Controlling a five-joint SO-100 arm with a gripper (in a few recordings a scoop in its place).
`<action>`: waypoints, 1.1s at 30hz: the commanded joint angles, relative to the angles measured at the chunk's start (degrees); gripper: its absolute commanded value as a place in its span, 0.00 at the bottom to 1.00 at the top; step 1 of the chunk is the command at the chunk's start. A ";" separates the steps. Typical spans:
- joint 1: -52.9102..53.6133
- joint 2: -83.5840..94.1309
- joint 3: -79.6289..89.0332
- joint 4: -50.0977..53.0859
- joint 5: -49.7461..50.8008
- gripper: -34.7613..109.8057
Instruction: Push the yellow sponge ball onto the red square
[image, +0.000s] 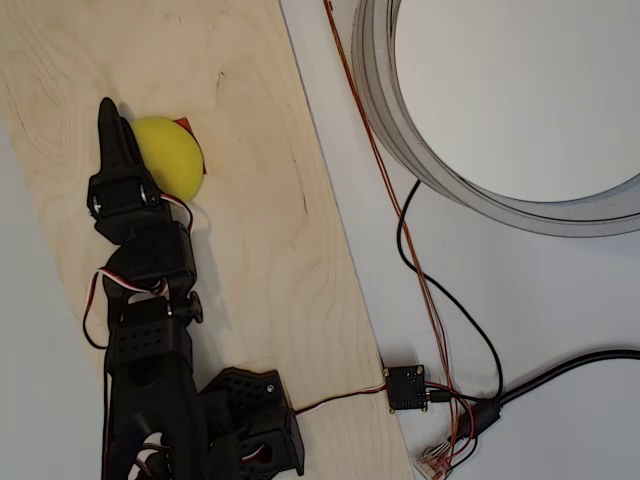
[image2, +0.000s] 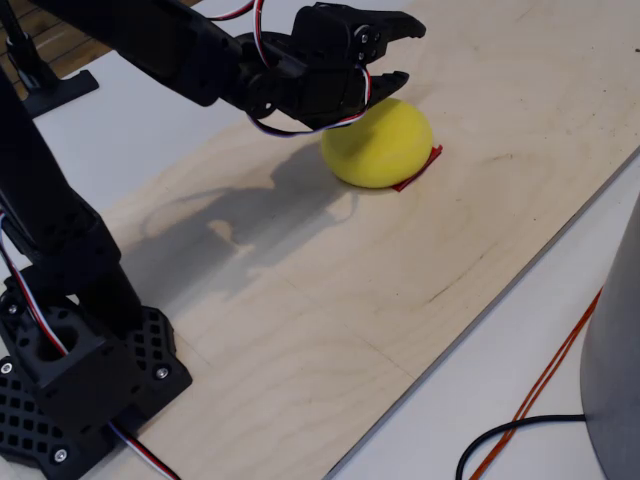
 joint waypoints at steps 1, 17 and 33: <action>-1.58 2.90 0.53 -0.97 5.63 0.36; -5.36 5.98 8.44 -1.41 17.23 0.36; -1.93 3.87 8.17 -4.39 12.30 0.36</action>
